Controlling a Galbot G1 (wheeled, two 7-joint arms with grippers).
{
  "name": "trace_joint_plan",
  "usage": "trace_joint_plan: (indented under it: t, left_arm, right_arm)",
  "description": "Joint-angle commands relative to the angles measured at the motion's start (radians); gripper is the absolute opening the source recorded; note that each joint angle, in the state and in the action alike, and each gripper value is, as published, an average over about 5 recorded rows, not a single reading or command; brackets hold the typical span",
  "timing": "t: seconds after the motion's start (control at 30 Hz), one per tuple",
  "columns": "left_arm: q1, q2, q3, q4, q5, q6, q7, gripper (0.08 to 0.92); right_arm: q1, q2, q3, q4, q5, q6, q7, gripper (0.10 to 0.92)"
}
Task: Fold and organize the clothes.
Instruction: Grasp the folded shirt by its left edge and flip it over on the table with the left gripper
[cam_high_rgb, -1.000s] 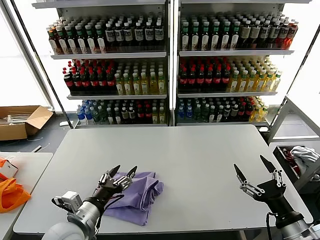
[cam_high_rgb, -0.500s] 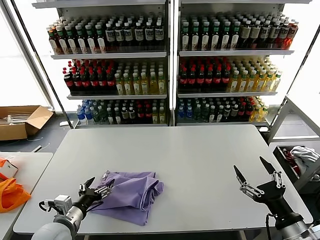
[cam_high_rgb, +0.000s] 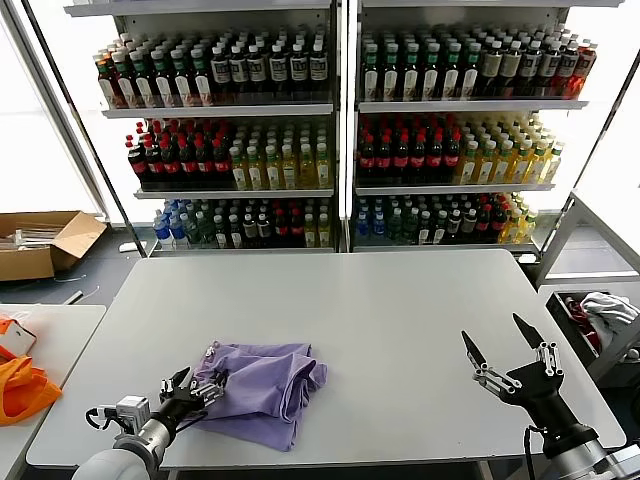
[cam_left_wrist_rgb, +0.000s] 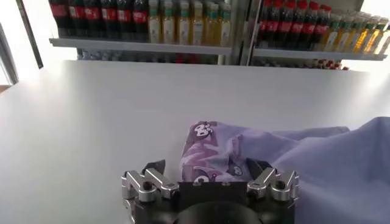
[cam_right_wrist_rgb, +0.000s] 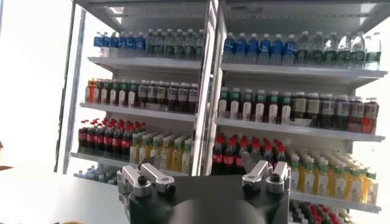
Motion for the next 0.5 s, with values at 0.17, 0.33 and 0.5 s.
trace_joint_plan:
  t: [0.17, 0.33, 0.5]
  left_arm:
    - [-0.003, -0.012, 0.004, 0.035, 0.005, -0.008, 0.017, 0.646]
    - [-0.004, -0.005, -0.003, 0.026, 0.002, -0.020, 0.017, 0.499]
    - [-0.003, -0.011, -0.025, 0.014, -0.036, -0.033, 0.010, 0.360]
  right_arm:
    - [-0.009, 0.004, 0.005, 0.001, 0.001, 0.005, -0.002, 0.823]
    - [-0.007, 0.005, 0.002, 0.001, 0.000, 0.005, -0.002, 0.823]
    - [-0.007, 0.004, 0.002, 0.001, 0.000, 0.005, -0.003, 0.823]
